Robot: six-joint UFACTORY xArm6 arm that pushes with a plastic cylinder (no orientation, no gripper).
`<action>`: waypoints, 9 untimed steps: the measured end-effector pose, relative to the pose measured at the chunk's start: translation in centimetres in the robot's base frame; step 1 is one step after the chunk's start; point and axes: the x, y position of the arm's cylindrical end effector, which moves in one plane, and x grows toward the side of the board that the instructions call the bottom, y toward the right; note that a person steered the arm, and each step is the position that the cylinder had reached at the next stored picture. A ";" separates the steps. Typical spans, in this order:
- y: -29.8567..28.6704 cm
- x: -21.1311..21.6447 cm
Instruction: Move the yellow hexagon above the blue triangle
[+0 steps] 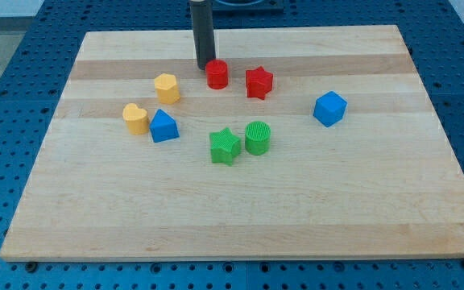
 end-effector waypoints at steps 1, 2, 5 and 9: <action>-0.3 0.8; -0.4 2.2; -4.1 8.6; -3.7 7.7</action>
